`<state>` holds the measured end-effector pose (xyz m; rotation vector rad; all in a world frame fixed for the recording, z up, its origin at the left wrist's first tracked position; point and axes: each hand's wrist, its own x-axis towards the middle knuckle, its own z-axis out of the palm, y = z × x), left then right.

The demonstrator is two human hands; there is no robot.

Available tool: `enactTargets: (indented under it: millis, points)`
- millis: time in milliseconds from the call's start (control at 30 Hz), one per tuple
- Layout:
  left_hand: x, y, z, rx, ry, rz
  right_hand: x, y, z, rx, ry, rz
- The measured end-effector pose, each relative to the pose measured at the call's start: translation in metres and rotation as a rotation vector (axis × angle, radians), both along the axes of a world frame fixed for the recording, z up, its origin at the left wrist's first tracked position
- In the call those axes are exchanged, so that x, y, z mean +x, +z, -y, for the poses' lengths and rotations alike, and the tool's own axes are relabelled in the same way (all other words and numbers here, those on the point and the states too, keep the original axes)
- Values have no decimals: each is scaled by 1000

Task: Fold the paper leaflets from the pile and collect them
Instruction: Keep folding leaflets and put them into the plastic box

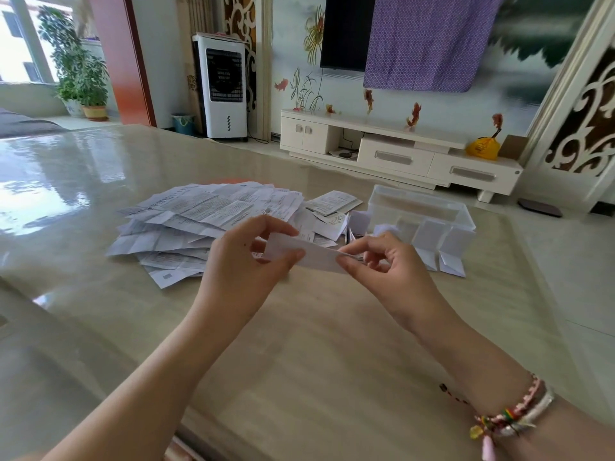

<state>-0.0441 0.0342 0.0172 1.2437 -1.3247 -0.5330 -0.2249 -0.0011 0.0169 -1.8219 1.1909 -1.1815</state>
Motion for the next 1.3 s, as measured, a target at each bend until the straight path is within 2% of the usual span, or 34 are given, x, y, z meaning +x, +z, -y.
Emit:
enactTargets:
  millis: [100, 200, 333, 500, 633, 800, 900, 1067, 1200, 1300]
  points:
    - [2, 0, 0, -27, 19, 40, -1, -1, 1, -37, -7, -23]
    - [3, -1, 3, -18, 74, 125, -1, -1, 0, -31, 13, 43]
    - [0, -5, 3, 89, -24, 172, 0, -1, -1, -94, 15, 144]
    - [-8, -9, 5, 256, -105, -54, 3, -1, -6, -275, 73, 19]
    - [-10, 0, 0, 325, -154, -220, 4, -3, -9, -161, 196, -60]
    - [-14, 5, -1, 414, -293, -474, 3, -5, -8, -184, 155, -147]
    - [-15, 4, 1, 396, -343, -484, 1, -4, -6, -182, 130, -150]
    - [-15, 0, 4, 394, -309, -492, -3, 0, -4, -102, 96, -80]
    - [-16, -2, 9, 391, -265, -532, -6, 2, -3, 34, 172, -132]
    - [-17, -5, 13, 389, -251, -543, -5, 2, -5, 101, 247, -63]
